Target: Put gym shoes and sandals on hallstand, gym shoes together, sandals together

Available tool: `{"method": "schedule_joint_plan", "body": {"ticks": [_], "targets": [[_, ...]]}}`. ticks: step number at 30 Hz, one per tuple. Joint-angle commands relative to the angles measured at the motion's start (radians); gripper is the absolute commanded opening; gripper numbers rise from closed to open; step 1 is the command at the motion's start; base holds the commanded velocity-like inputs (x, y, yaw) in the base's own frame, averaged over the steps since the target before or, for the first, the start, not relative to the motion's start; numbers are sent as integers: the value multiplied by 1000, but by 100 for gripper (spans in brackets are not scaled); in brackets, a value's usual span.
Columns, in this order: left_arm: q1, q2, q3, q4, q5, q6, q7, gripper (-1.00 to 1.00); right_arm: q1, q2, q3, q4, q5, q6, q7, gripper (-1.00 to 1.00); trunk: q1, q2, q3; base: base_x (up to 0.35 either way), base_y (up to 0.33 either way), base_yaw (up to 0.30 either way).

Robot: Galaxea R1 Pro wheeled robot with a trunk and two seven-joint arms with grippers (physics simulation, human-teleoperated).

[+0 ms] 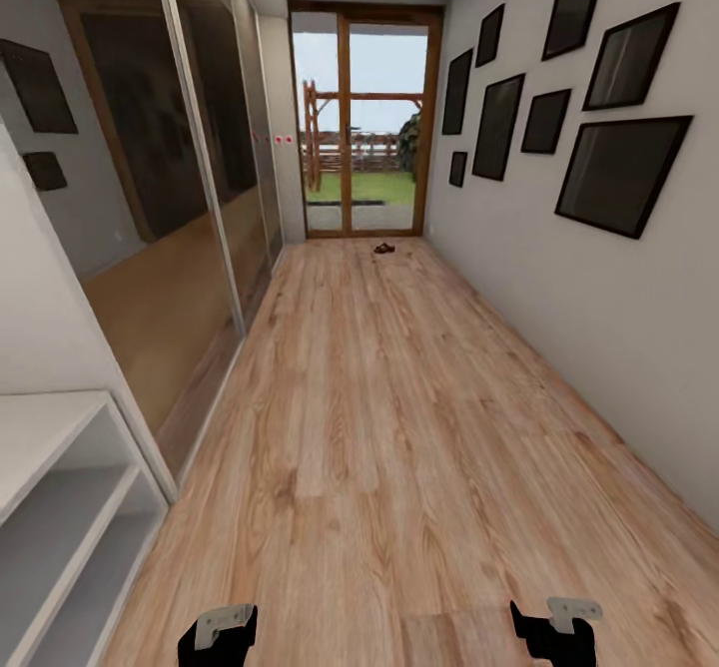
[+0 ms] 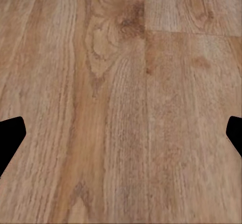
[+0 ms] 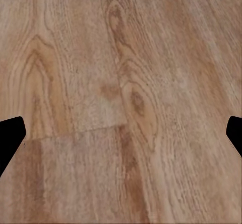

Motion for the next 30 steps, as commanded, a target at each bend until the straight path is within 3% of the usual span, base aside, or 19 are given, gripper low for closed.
{"method": "schedule_joint_plan", "body": {"ticks": [1, 30], "targets": [[-1, -1, 4, 0, 0, -3, -1, 100, 0, 0, -9, 1, 7, -3, 5, 100, 0, 0, -1, 339, 0, 0], [-1, -1, 4, -1, 0, -4, -1, 100, 6, -2, -10, 0, 7, -3, 5, 100, 0, 0, -1, 339, 0, 0]]}}
